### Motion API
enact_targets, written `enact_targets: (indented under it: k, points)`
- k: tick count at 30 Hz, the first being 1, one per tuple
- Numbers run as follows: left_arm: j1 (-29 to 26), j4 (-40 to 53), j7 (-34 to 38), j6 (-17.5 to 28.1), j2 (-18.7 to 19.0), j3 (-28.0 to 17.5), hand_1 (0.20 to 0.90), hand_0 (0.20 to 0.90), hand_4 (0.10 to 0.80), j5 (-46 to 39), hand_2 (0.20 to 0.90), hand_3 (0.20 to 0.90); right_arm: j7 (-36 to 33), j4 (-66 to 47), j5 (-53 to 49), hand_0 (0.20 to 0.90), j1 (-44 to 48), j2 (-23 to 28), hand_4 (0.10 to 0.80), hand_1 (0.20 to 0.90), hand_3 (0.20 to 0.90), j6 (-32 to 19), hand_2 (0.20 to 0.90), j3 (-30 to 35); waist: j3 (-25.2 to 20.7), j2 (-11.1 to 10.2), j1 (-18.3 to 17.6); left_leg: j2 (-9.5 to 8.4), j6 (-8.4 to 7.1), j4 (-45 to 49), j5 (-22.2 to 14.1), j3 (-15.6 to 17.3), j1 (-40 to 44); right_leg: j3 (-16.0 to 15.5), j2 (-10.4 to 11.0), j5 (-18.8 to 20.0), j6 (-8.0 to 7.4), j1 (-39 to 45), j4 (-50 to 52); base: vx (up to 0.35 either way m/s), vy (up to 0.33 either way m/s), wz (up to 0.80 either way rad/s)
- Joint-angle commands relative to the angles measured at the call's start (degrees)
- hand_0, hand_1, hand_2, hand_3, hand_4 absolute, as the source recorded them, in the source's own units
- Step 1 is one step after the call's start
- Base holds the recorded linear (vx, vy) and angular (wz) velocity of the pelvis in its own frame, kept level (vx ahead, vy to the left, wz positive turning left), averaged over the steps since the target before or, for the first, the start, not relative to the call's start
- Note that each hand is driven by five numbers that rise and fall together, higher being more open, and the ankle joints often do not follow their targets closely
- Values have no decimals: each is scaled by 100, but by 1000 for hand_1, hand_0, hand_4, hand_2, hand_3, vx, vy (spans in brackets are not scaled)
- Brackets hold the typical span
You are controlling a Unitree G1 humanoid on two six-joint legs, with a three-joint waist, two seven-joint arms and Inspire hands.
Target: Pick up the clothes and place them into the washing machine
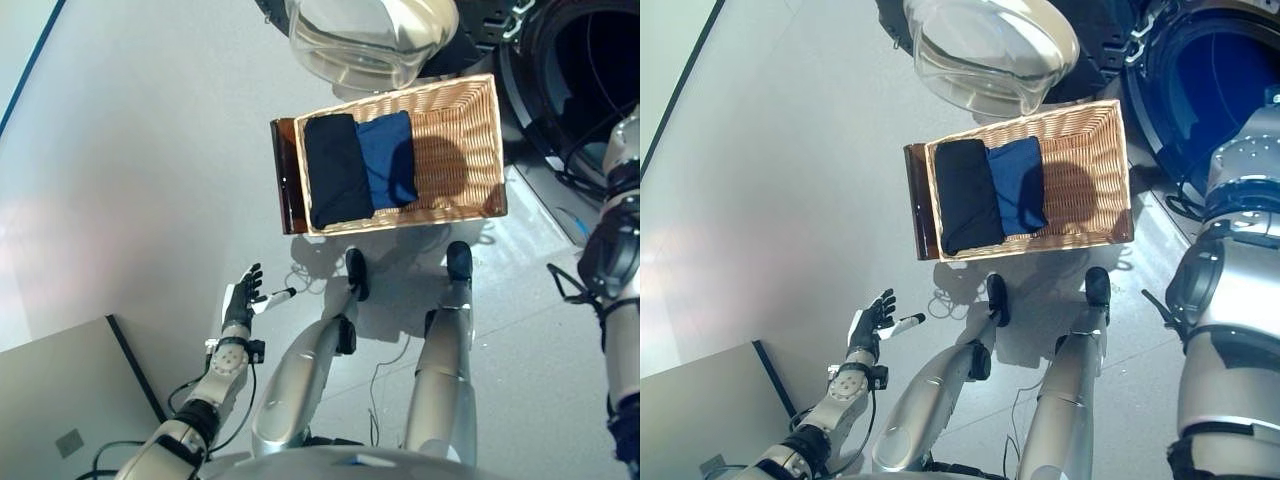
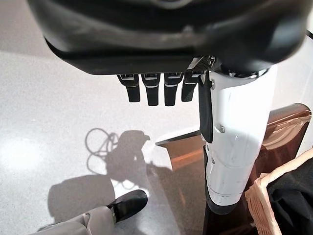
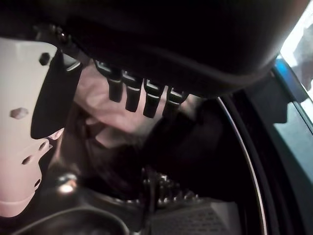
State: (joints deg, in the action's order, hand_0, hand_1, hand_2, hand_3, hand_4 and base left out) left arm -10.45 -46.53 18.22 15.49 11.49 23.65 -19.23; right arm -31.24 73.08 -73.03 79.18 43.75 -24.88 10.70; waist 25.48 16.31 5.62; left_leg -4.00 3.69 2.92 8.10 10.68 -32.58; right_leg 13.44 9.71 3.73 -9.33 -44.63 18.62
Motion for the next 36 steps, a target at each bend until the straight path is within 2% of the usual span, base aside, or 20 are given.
enact_targets:
  k: [1, 2, 3, 4, 5, 6, 10, 19, 23, 28, 31, 36]
  points:
    - [154, 34, 290, 252, 298, -159, 900, 900, 800, -111, 900, 900, -38, -773, 639, 900, 154, 393, 800, 900, 900, -293, 900, -850, -199, 325, -65, 255, -711, 290, -8, -258, -568, -297, -264, -455, 424, 96, 315, 0, 0, 0]
    - [158, 38, 320, 249, 308, -173, 900, 900, 800, -86, 900, 900, -346, -743, 1064, 900, 121, 399, 800, 900, 900, -200, 900, -909, -194, 300, -70, 260, -710, 297, -11, -262, -559, -304, -258, -447, 425, 133, 281, 0, 0, 0]
    - [157, 41, 322, 249, 305, -177, 900, 900, 800, -85, 900, 900, -374, -760, 1091, 900, 126, 393, 800, 900, 900, -194, 900, -908, -186, 307, -67, 272, -705, 296, 26, -257, -577, -303, -271, -401, 427, 117, 269, 0, 0, 0]
    - [193, 92, 345, 272, 338, -200, 900, 900, 800, -54, 900, 900, -872, -654, 2090, 900, 80, 454, 800, 900, 900, 190, 900, -1204, -180, 265, -64, 268, -701, 314, -14, -260, -555, -314, -262, -427, 430, 154, 261, 0, 0, 0]
    - [194, 144, 387, 280, 368, -219, 900, 900, 800, -16, 900, 900, -1198, -580, 2660, 900, 90, 472, 800, 900, 900, 489, 900, -1375, -167, 250, -63, 277, -699, 324, -14, -254, -557, -331, -256, -416, 433, 168, 252, 0, 0, 0]
    - [192, 152, 391, 278, 359, -228, 900, 900, 800, -13, 900, 900, -1248, -605, 2706, 900, 110, 460, 800, 900, 900, 515, 900, -1383, -158, 263, -64, 289, -694, 322, 19, -249, -577, -330, -268, -371, 435, 152, 238, -35, -10, 1]
    - [140, 376, 635, 294, 465, -331, 900, 900, 800, 170, 900, 900, -2117, -444, 4524, 900, 35, 317, 800, 900, 900, 1557, 900, -1918, -103, 170, -94, 292, -682, 374, -23, -275, -553, -389, -281, -355, 444, 265, 183, -7, -6, 1]
    - [36, 393, 884, 316, 360, -403, 900, 900, 800, 295, 900, 900, -2925, -559, 5603, 900, -444, -129, 800, 900, 900, 2026, 900, -1792, -132, 30, -81, 322, -666, 361, -13, -305, -532, -434, -316, -258, 447, 386, 14, -8, 1, 5]
    - [4, 324, 928, 328, 318, -416, 900, 900, 800, 318, 900, 900, -2984, -590, 5667, 900, -601, -300, 800, 900, 900, 2017, 900, -1691, -149, 4, -69, 326, -662, 361, -15, -312, -520, -437, -305, -235, 444, 421, -22, -1, 6, -3]
    - [-7, 335, 993, 318, 271, -524, 900, 900, 800, 380, 900, 900, -3080, -1204, 6239, 900, -1084, -757, 800, 900, 900, 2074, 900, -1667, -142, -41, -70, 333, -648, 363, -20, -296, -512, -441, -310, -223, 441, 469, -52, -2, 4, 0]
    - [8, 308, 1024, 334, 240, -607, 900, 900, 800, 448, 900, 900, -2798, -1676, 6532, 900, -1467, -1034, 800, 900, 900, 1984, 900, -1778, -111, -110, -97, 354, -647, 375, -19, -293, -495, -455, -315, -208, 439, 505, -73, -1, 0, -2]
    - [96, 330, 1027, 383, 259, -820, 900, 900, 800, 608, 900, 900, -2317, -2284, 7552, 900, -2187, -1235, 800, 900, 900, 2168, 900, -2138, -41, -236, -141, 396, -647, 393, -19, -291, -465, -494, -317, -185, 441, 593, -128, 0, 0, 0]
